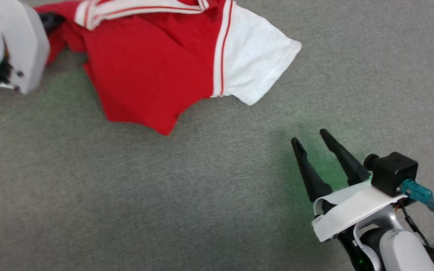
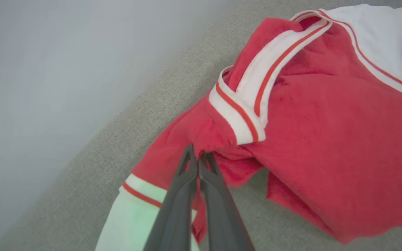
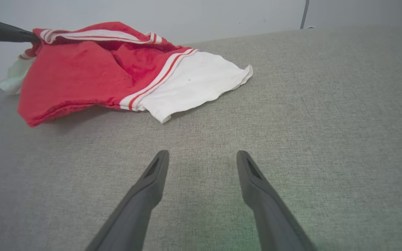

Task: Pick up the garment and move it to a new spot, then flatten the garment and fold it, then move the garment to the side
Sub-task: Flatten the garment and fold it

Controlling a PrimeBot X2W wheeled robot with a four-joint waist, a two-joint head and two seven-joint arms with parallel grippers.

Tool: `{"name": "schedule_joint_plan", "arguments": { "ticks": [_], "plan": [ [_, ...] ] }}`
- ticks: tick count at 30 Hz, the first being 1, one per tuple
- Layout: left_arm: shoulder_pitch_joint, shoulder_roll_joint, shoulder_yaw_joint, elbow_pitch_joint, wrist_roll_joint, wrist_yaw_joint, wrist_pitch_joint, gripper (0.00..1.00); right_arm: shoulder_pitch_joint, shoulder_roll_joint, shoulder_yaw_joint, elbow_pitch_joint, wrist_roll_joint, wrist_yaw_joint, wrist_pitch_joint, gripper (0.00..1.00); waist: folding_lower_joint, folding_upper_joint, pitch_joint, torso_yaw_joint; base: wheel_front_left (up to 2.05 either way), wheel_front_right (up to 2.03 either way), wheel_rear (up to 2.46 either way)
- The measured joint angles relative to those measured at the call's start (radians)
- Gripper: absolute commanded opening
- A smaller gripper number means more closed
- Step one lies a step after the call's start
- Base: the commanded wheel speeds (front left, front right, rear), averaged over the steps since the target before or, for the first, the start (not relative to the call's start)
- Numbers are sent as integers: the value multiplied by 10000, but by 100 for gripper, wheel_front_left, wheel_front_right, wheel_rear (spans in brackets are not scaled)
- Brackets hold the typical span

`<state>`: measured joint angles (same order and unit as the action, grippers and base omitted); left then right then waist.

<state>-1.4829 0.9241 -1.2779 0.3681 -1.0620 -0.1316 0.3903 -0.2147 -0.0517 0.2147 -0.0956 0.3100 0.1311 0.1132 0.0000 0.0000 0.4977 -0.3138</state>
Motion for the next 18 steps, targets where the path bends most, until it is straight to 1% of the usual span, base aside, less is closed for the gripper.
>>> {"name": "schedule_joint_plan", "arguments": {
  "ticks": [1,3,5,9,11,12,13,16,18],
  "plan": [
    [-146,10,2,123,-199,0,255,4,-3,-2,61,52,33,0,-27,100,0,0,47,-59,0,0,0],
    [-378,86,23,378,-738,0,514,0,-2,2,153,146,73,0,-138,100,0,0,132,-196,0,0,0],
    [-536,184,44,614,-1162,0,702,0,-2,2,184,232,136,0,-226,100,0,0,206,-327,0,0,0],
    [-761,232,104,1427,-1492,0,790,1,-8,0,249,368,182,0,-314,100,0,0,329,-512,0,0,0],
    [-953,125,194,2176,-1344,17,447,20,-95,-6,351,431,255,0,-345,100,0,0,405,-568,0,0,0],
    [-991,27,196,2499,-1210,54,309,44,-193,2,430,439,291,0,-368,100,0,0,441,-592,0,0,0],
    [-994,-109,194,2821,-1122,92,98,99,-281,4,476,439,337,0,-428,100,0,0,483,-611,0,0,0],
    [-968,-556,180,3465,-1051,84,-251,100,-383,4,546,508,341,0,-464,100,0,0,580,-647,0,0,0],
    [-943,-734,151,3682,-943,71,-389,100,-394,2,537,556,339,0,-487,100,0,0,592,-621,0,0,0]
  ]
}}
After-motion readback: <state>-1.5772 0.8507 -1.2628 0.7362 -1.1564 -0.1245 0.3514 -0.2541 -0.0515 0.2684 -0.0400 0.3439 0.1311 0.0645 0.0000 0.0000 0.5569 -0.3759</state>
